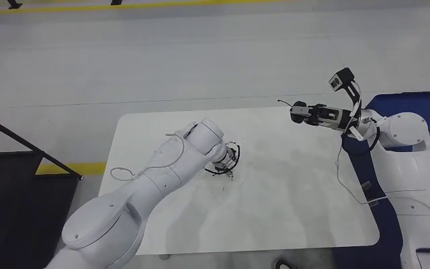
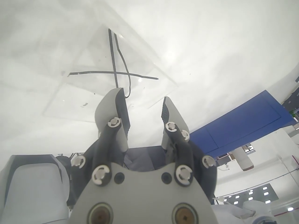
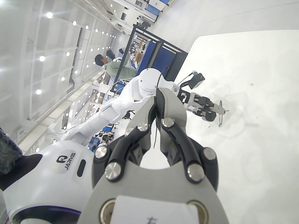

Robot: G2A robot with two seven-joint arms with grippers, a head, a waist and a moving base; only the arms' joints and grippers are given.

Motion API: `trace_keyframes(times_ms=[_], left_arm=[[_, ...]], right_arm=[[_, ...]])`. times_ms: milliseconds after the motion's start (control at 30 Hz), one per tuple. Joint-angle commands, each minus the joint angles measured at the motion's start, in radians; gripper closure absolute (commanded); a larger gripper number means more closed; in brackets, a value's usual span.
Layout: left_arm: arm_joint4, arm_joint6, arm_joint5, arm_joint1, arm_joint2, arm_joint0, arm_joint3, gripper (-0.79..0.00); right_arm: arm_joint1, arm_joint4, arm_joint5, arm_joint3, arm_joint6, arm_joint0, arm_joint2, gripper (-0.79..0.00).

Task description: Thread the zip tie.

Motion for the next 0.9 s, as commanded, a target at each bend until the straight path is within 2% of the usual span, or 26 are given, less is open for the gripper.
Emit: trace_keyframes(times_ms=[0, 200, 367, 467, 567, 633, 767, 833, 867], left_arm=[[0.001, 0.006, 0.000, -0.010, 0.004, -0.002, 0.019, -0.268], [0.001, 0.019, 0.000, -0.036, 0.012, -0.003, 0.072, -0.280], [-0.003, -0.043, -0.009, -0.043, 0.000, -0.019, 0.041, -0.274], [0.017, -0.049, -0.012, -0.034, -0.014, -0.029, 0.008, -0.265], [0.027, -0.045, -0.009, -0.019, -0.040, -0.031, -0.033, -0.289], [0.030, -0.028, -0.001, -0.004, -0.066, -0.026, -0.058, -0.265], [0.023, 0.005, 0.000, 0.027, -0.104, -0.002, -0.070, -0.262], [0.020, 0.017, 0.000, 0.042, -0.104, 0.012, -0.063, -0.292], [0.017, 0.019, 0.000, 0.048, -0.098, 0.018, -0.065, -0.268]], right_arm=[[0.000, 0.000, 0.000, 0.000, 0.000, 0.000, 0.000, 0.000], [0.000, 0.000, 0.000, 0.000, 0.000, 0.000, 0.000, 0.000], [0.000, 0.000, 0.000, 0.000, 0.000, 0.000, 0.000, 0.000], [0.000, 0.000, 0.000, 0.000, 0.000, 0.000, 0.000, 0.000], [0.000, 0.000, 0.000, 0.000, 0.000, 0.000, 0.000, 0.000], [0.000, 0.000, 0.000, 0.000, 0.000, 0.000, 0.000, 0.000], [0.000, 0.000, 0.000, 0.000, 0.000, 0.000, 0.000, 0.000], [0.000, 0.000, 0.000, 0.000, 0.000, 0.000, 0.000, 0.000], [0.000, 0.000, 0.000, 0.000, 0.000, 0.000, 0.000, 0.000]])
